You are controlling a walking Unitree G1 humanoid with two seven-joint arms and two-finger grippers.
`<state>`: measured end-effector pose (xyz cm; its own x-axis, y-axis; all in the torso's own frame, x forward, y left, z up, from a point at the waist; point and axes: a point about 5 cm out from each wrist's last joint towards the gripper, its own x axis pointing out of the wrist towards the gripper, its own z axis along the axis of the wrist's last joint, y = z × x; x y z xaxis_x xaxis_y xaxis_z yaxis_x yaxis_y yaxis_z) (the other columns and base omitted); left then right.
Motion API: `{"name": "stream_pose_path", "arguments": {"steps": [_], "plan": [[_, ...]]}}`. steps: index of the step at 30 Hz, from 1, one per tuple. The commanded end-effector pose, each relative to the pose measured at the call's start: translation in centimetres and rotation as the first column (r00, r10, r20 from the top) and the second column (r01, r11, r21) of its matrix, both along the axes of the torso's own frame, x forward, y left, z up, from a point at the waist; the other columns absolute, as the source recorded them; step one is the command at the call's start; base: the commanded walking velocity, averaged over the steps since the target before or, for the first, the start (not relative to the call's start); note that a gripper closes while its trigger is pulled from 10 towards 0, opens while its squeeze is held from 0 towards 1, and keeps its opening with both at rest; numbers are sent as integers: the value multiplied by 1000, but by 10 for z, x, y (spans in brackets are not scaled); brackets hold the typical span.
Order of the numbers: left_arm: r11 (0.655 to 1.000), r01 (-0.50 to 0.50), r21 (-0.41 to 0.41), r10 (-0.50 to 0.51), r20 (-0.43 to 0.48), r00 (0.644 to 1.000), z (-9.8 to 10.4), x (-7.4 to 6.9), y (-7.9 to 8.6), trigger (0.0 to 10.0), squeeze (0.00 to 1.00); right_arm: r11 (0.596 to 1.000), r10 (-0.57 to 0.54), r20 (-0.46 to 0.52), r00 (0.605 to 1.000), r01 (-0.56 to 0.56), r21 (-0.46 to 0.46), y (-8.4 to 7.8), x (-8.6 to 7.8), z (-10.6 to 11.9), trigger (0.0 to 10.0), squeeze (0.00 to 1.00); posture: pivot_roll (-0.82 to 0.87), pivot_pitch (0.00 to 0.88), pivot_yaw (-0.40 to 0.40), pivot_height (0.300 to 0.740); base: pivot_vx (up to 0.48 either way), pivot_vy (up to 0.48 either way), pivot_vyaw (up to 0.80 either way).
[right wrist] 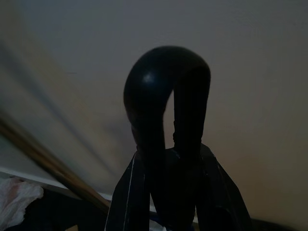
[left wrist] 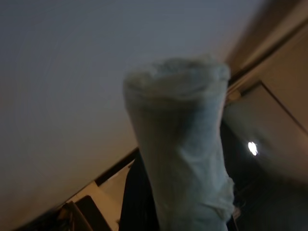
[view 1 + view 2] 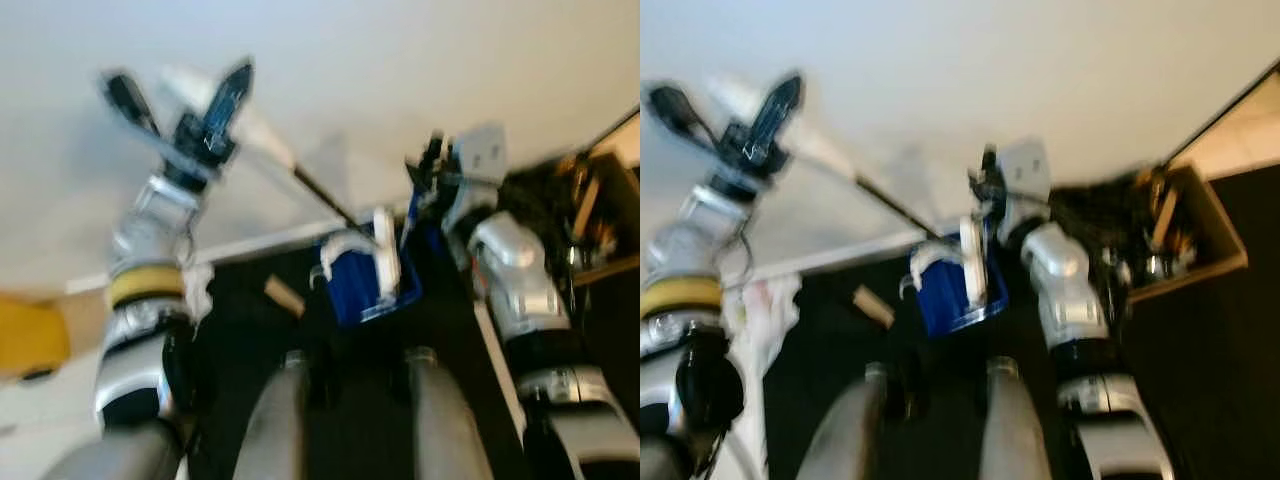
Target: Sweep floor
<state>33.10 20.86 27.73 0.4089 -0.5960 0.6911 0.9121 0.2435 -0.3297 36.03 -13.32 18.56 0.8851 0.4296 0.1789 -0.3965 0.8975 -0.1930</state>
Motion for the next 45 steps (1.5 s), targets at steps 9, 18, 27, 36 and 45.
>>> {"name": "stream_pose_path", "arguments": {"steps": [9, 18, 27, 36, 45], "plan": [[900, -107, 422, 132, -31, 991, -3, -48, 52, 10000, 0, 990, 77, -162, 984, -56, 129, 19, -13, -47, 10000, 0, 201, 299, 132, 740, 0, 0, 0], [776, -254, 577, 383, -112, 917, -39, -42, 89, 10000, 0, 990, 50, -151, 987, -30, 134, 12, -13, -48, 10000, 0, 177, 293, 136, 740, 0, 0, 0], [700, -479, 530, 647, -186, 740, -86, -15, 112, 10000, 0, 991, 47, -123, 991, -31, 128, 6, -14, -38, 10000, 0, 97, 368, 99, 740, 0, 0, 0], [725, -571, 385, 684, -312, 659, -109, 5, 105, 10000, 0, 996, 38, -64, 997, -33, 85, -10, -23, -13, 10000, 0, -48, 512, 70, 740, 0, 0, 0], [840, -490, 232, 538, -468, 701, -131, 15, 75, 10000, 0, 1000, -6, -4, 1000, 6, 0, -21, -25, 12, 10000, 0, -149, 551, 36, 740, 0, 0, 0]]}}
